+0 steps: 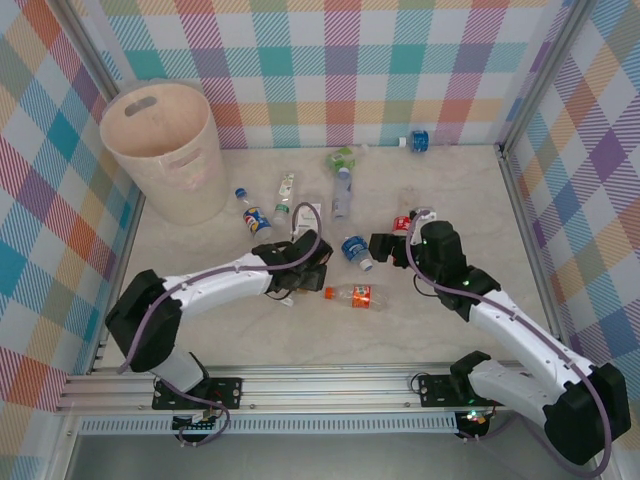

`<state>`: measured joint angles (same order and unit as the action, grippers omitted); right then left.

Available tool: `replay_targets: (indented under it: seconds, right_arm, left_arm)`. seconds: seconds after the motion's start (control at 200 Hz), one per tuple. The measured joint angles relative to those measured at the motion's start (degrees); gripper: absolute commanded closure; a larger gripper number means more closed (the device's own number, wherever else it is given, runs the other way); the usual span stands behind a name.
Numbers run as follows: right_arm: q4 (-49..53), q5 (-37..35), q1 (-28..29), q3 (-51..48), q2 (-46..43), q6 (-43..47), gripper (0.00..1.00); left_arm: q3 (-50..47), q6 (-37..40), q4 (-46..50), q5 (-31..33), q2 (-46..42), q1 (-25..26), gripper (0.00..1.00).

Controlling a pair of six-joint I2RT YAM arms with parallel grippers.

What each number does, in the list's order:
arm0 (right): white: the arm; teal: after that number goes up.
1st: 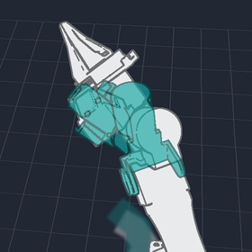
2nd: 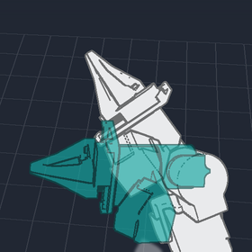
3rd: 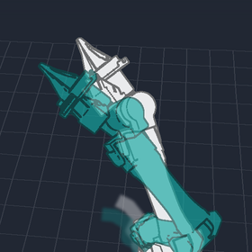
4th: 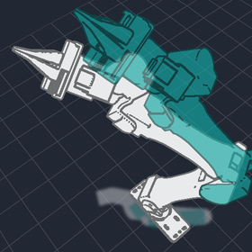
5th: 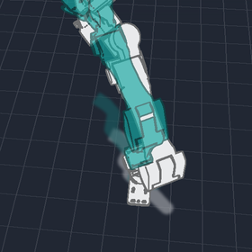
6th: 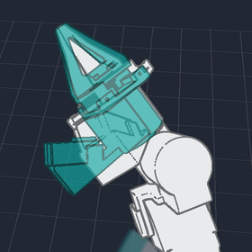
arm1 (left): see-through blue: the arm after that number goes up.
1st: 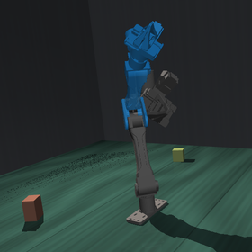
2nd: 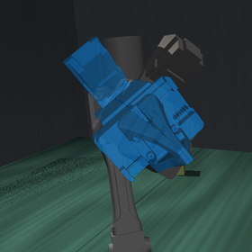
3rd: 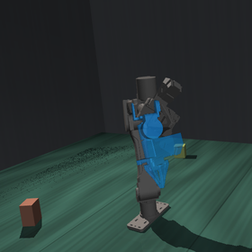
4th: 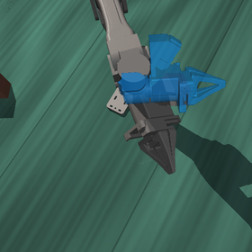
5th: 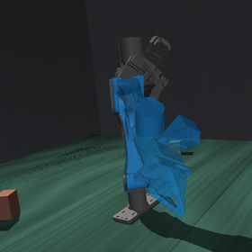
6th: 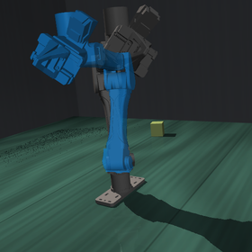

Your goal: Put the plastic bottles in the bin

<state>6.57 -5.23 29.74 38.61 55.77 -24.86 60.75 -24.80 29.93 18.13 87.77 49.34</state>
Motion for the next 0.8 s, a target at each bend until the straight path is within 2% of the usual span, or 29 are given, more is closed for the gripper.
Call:
replay_targets:
  seconds: [0.39, 0.675, 0.8]
  right_arm:
    - [-1.46, 1.49, 0.00, -0.02, 2.75, 1.81, 0.00]
    - [-1.88, 2.89, 0.00, 0.24, 6.86, 1.81, 0.00]
    - [-2.32, 2.62, 0.00, 0.39, 6.97, 1.77, 0.00]
  left_arm:
    - [0.37, -0.59, -3.48, 6.91, -10.95, -2.91, 0.40]
    - [11.26, 3.69, -4.98, 17.16, -11.52, -9.92, 0.42]
    - [16.70, 4.15, -6.84, 19.12, -10.95, -16.24, 0.42]
